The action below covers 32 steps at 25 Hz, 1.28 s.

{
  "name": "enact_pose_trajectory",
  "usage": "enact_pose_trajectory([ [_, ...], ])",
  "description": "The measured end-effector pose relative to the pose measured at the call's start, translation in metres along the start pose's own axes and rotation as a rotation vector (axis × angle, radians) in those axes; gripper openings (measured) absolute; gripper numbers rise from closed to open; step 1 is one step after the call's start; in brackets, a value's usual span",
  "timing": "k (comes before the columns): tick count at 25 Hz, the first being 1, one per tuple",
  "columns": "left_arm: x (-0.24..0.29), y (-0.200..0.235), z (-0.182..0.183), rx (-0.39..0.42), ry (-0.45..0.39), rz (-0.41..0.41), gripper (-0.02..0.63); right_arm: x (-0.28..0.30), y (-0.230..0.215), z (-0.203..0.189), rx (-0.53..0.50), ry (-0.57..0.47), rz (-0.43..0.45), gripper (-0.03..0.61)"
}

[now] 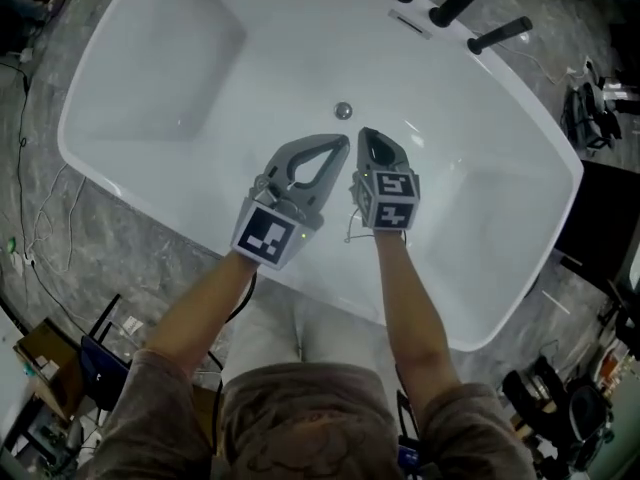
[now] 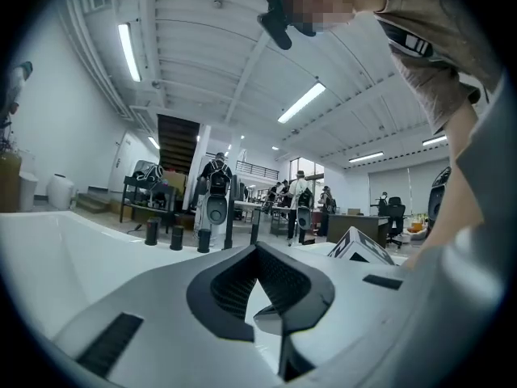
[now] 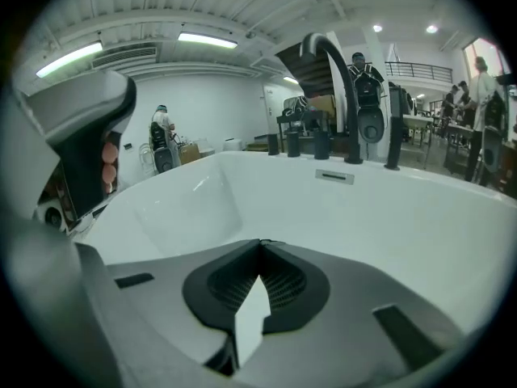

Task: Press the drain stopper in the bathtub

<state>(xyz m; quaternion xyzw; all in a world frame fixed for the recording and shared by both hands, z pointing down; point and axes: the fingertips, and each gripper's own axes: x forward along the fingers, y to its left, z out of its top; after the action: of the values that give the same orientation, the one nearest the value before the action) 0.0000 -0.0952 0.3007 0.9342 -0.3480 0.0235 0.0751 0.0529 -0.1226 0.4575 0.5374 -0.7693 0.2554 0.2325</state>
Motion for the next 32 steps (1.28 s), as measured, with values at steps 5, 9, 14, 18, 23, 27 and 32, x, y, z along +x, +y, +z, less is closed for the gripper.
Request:
enact_pose_trajectory([
  [5, -0.02, -0.02, 0.032, -0.003, 0.019, 0.018, 0.002, -0.046, 0.017, 0.032, -0.015, -0.042, 0.032, 0.002],
  [9, -0.033, -0.035, 0.059, 0.005, 0.028, 0.03, 0.002, -0.083, 0.031, 0.057, -0.032, -0.055, 0.056, 0.003],
  [14, -0.051, -0.045, 0.1, 0.016, 0.013, 0.059, 0.002, -0.125, 0.046, 0.089, -0.051, -0.086, 0.076, 0.003],
  [18, -0.064, -0.054, 0.133, 0.017, 0.004, 0.076, 0.002, -0.163, 0.058, 0.11, -0.021, -0.104, 0.083, 0.003],
  [23, -0.071, -0.072, 0.171, 0.017, -0.014, 0.075, 0.002, -0.208, 0.061, 0.14, -0.026, -0.156, 0.092, 0.003],
  [27, -0.073, -0.086, 0.195, 0.022, -0.02, 0.076, 0.002, -0.238, 0.064, 0.158, -0.024, -0.198, 0.115, 0.002],
  [32, -0.079, -0.102, 0.216, 0.025, -0.008, 0.067, 0.002, -0.27, 0.074, 0.177, -0.047, -0.234, 0.154, 0.003],
])
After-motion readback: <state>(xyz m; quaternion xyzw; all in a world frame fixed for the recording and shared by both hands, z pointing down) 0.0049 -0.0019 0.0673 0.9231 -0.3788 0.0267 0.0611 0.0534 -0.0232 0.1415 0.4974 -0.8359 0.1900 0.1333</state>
